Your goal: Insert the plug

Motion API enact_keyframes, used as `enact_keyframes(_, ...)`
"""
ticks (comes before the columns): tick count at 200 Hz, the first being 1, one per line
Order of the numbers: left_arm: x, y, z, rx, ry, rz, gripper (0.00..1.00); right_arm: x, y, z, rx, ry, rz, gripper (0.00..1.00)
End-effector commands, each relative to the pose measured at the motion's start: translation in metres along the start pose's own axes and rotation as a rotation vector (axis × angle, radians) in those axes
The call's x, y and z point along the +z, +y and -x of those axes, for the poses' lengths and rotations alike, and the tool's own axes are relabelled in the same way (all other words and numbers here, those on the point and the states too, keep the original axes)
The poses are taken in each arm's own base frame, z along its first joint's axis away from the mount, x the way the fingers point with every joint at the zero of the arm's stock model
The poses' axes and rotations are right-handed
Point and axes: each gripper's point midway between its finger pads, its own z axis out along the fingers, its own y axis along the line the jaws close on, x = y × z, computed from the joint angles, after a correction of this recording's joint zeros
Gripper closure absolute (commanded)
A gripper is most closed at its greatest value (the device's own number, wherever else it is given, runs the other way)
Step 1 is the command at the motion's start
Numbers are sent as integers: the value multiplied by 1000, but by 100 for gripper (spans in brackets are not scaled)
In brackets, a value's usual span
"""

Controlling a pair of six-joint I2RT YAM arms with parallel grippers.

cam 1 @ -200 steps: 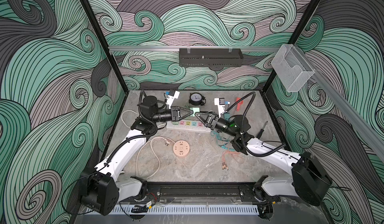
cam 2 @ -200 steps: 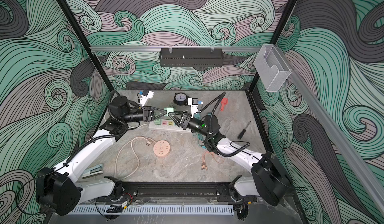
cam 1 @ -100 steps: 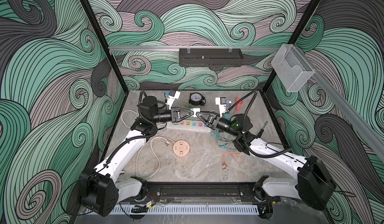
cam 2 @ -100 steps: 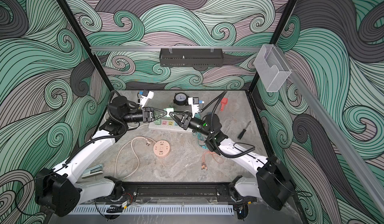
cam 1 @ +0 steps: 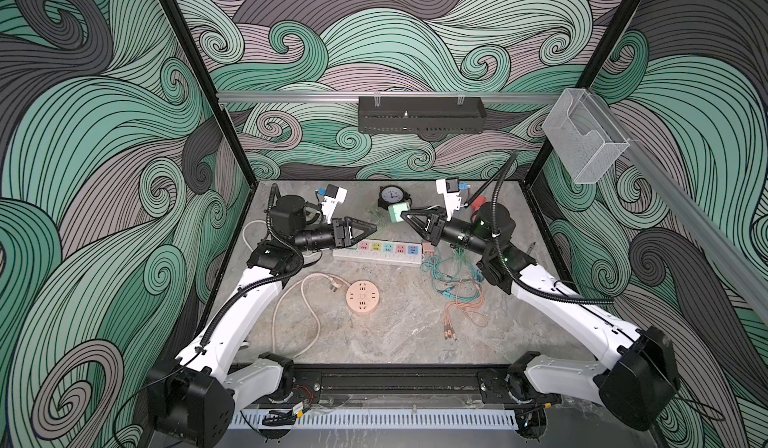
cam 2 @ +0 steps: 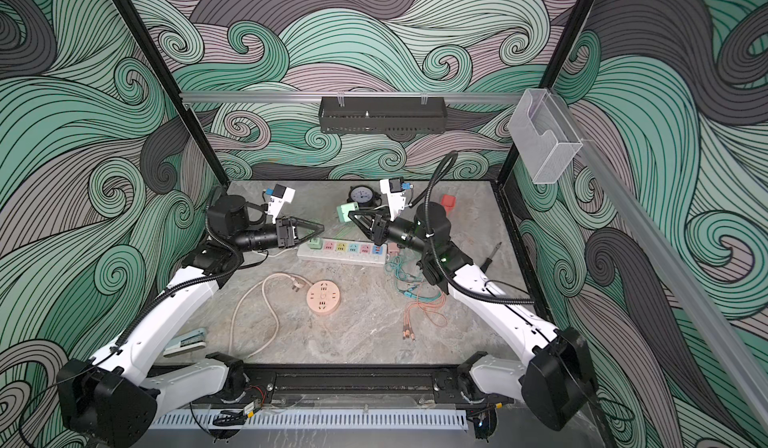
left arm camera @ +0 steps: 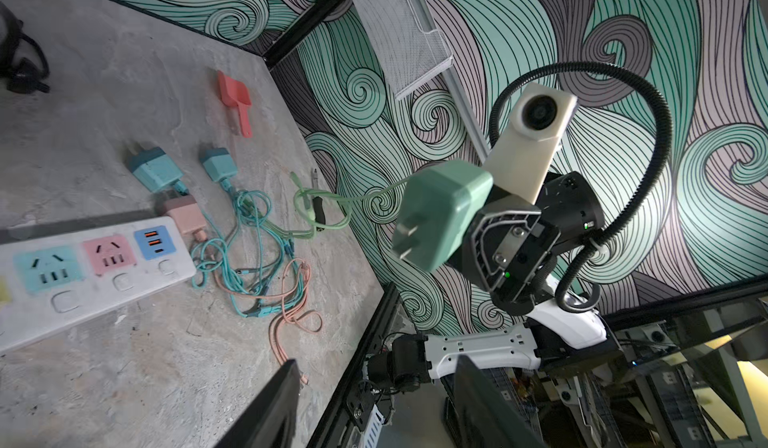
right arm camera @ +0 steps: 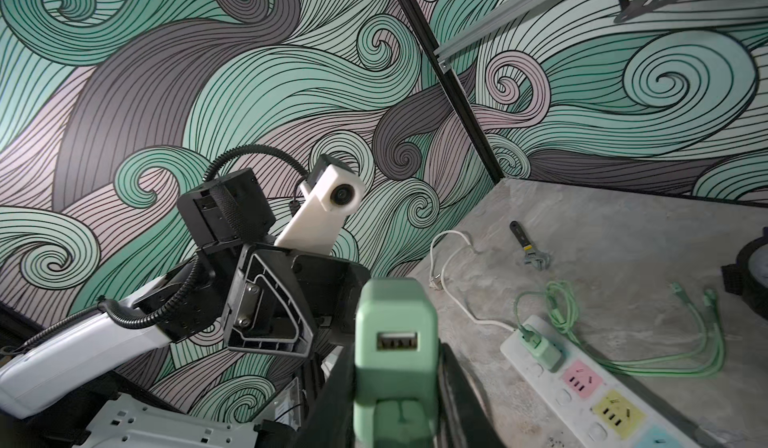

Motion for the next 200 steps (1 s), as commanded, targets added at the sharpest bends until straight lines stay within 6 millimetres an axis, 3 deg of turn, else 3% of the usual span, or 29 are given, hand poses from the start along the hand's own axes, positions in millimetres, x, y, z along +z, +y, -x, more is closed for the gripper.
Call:
enact_keyframes(1,-17,13,-4,13,-19,94,38,-1,3,12,-104,50,-5,90)
enact_keyframes(35,-40,54,-10,-35,-89,306,38,-6,1,47,-211,71,-63,90)
enact_keyframes(59,-53,73,-13,-68,-127,393,36,-12,1,70,-281,74,-107,90)
enact_keyframes(103,-69,115,-22,-154,-140,562,35,-13,-3,96,-381,83,-154,90)
enact_keyframes(144,-78,136,-26,-191,-178,630,35,13,-25,103,-400,115,-140,90)
enact_keyframes(200,-89,156,-34,-209,-194,706,28,67,-86,86,-392,199,-132,90)
